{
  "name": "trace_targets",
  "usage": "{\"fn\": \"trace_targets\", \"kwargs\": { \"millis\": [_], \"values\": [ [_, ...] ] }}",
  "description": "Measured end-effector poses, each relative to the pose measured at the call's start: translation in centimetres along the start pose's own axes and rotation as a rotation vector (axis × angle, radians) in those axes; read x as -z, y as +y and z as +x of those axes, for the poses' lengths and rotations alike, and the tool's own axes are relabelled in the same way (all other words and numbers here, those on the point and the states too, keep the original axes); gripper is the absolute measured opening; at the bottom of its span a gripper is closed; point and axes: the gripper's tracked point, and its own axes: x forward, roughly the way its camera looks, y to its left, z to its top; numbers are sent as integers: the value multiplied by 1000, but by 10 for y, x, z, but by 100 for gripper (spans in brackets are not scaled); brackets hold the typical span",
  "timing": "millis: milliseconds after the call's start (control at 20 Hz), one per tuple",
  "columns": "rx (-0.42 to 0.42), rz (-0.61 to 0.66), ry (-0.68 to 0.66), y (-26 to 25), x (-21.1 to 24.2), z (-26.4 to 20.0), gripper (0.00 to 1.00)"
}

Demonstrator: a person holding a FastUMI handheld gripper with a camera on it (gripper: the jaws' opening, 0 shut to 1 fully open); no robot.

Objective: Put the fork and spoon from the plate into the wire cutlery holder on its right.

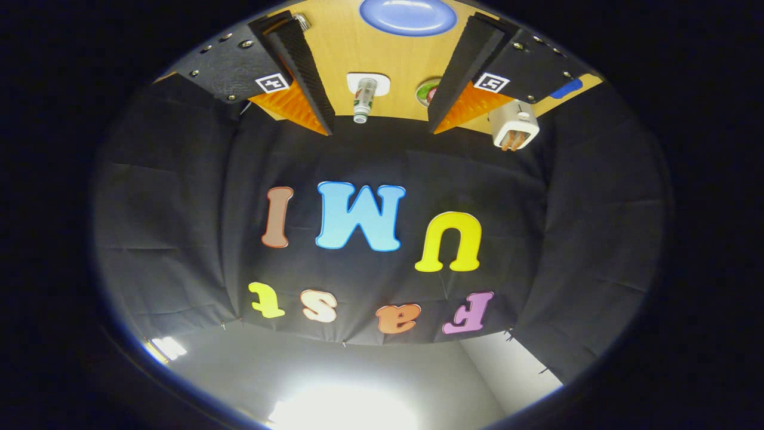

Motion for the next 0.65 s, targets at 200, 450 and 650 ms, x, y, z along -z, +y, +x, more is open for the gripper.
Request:
{"fn": "trace_targets", "kwargs": {
  "millis": [200, 450, 650],
  "values": [
    [-96, -45, 50, 29, 13, -9, 96],
    [-229, -33, 36, 64, 10, -15, 97],
    [-341, -42, 45, 92, 15, -37, 97]
  ]
}}
